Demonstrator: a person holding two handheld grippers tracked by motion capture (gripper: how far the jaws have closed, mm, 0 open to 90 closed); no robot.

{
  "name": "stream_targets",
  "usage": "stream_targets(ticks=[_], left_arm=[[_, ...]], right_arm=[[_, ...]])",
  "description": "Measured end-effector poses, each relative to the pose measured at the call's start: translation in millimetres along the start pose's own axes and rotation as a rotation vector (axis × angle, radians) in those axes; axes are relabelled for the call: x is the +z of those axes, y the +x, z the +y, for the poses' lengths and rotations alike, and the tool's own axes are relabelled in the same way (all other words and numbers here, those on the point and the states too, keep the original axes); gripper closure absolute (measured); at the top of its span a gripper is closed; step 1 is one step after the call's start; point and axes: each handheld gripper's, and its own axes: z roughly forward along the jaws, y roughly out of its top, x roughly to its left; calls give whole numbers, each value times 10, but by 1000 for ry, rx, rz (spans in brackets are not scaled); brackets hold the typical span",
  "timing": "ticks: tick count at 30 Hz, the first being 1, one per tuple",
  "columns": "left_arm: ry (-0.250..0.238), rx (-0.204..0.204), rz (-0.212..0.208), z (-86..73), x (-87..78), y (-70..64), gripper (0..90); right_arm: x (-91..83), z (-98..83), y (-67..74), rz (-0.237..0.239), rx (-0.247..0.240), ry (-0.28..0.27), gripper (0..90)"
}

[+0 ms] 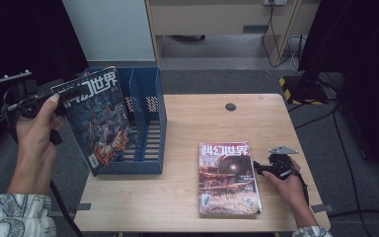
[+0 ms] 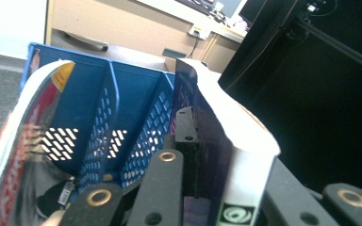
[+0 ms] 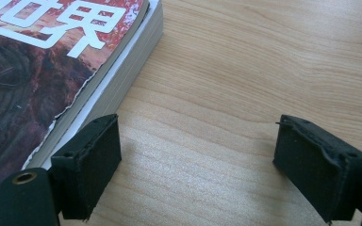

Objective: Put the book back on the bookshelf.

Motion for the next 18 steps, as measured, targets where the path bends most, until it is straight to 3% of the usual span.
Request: stream_targets(ticks=[9,18], left_arm=[[17,29,47,16,189,39,821],[-1,62,80,63,392,84,821]], right_arm=[[-1,-1,3,0,0,-1,154],[-1,-1,3,0,0,-1,154]])
